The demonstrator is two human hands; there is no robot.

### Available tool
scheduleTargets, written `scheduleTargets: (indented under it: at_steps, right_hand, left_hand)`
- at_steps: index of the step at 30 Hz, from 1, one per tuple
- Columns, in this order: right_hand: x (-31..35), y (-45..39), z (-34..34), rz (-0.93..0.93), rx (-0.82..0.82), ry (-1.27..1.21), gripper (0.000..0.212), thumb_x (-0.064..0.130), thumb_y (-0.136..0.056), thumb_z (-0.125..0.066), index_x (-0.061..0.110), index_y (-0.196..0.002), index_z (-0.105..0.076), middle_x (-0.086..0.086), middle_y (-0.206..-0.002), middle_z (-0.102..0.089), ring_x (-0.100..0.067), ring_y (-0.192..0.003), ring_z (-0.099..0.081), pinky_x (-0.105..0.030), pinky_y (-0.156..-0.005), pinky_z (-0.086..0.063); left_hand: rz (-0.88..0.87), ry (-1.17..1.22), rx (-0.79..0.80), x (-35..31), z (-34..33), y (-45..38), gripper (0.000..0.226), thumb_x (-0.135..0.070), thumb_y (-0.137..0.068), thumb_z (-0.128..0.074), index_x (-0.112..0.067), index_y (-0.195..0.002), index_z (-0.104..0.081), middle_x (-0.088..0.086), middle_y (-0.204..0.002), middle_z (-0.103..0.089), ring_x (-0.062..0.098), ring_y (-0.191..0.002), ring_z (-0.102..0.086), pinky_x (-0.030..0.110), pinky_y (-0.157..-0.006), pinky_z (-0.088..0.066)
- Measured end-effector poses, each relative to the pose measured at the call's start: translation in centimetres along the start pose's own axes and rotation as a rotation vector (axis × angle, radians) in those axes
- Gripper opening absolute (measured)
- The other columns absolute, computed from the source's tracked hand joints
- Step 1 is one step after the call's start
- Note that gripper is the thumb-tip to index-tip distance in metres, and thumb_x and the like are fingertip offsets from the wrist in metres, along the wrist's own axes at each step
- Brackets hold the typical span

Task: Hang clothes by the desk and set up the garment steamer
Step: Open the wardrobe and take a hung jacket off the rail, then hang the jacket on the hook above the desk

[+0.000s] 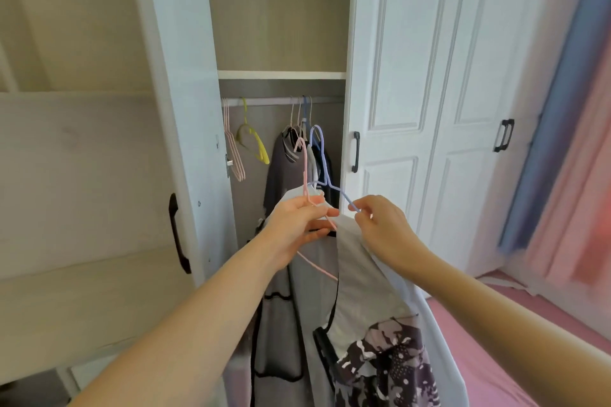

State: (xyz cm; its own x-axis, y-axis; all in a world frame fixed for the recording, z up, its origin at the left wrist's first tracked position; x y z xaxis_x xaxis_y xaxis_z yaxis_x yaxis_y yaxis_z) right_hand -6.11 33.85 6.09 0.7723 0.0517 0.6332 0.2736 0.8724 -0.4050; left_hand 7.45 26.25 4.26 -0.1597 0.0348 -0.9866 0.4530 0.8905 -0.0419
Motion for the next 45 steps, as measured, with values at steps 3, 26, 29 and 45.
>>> scheduleTargets:
  at_steps: [3, 26, 29, 45]
  right_hand:
    - [1.2, 3.3, 0.4, -0.015, 0.025, 0.007, 0.029, 0.003, -0.094, -0.038, -0.017, -0.105, -0.056, -0.030, -0.106, -0.058, -0.040, -0.099, -0.053, -0.052, -0.086, -0.044]
    - [8.3, 22.9, 4.4, -0.016, 0.004, 0.026, 0.026, 0.014, -0.098, -0.040, 0.012, -0.115, -0.059, 0.003, -0.105, -0.055, -0.011, -0.094, -0.048, -0.023, -0.073, -0.035]
    - [8.7, 24.2, 5.5, 0.034, 0.023, 0.034, 0.025, 0.014, -0.098, -0.041, 0.014, -0.114, -0.060, 0.005, -0.103, -0.055, -0.009, -0.088, -0.048, -0.012, -0.068, -0.034]
    - [11.7, 31.8, 9.8, 0.396, 0.171, -0.120, 0.019, 0.014, -0.097, -0.046, 0.022, -0.106, -0.061, 0.011, -0.092, -0.054, 0.005, -0.078, -0.046, -0.005, -0.069, -0.035]
  left_hand:
    - [0.006, 0.009, -0.008, 0.4, -0.2, 3.0, 0.032, -0.007, -0.090, -0.061, -0.002, -0.121, -0.055, 0.012, -0.101, -0.073, 0.021, -0.081, -0.069, 0.033, -0.082, -0.057]
    - [-0.059, -0.051, -0.023, -0.9, -0.7, 25.3, 0.021, -0.008, -0.091, -0.062, 0.004, -0.108, -0.060, 0.014, -0.091, -0.074, 0.017, -0.066, -0.070, 0.029, -0.067, -0.060]
    - [-0.072, -0.042, -0.057, -1.2, -0.9, 27.3, 0.022, -0.010, -0.091, -0.062, 0.004, -0.107, -0.061, 0.013, -0.091, -0.075, 0.020, -0.071, -0.071, 0.029, -0.069, -0.059]
    - [-0.140, 0.272, -0.340, -1.5, -2.8, 38.3, 0.023, -0.008, -0.089, -0.063, 0.003, -0.109, -0.062, 0.013, -0.098, -0.074, 0.022, -0.090, -0.072, 0.024, -0.067, -0.058]
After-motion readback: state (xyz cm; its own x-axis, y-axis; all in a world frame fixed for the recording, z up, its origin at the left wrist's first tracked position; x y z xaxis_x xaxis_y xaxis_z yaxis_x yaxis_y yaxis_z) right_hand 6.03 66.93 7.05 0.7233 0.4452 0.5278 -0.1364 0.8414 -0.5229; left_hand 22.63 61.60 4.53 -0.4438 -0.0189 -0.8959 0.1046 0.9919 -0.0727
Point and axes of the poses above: each hand's wrist, its own y-axis away from the middle knuckle, its own z-axis out of the back of the hand, x = y × z, the point moved 2 cm from there along -y, towards the middle knuckle
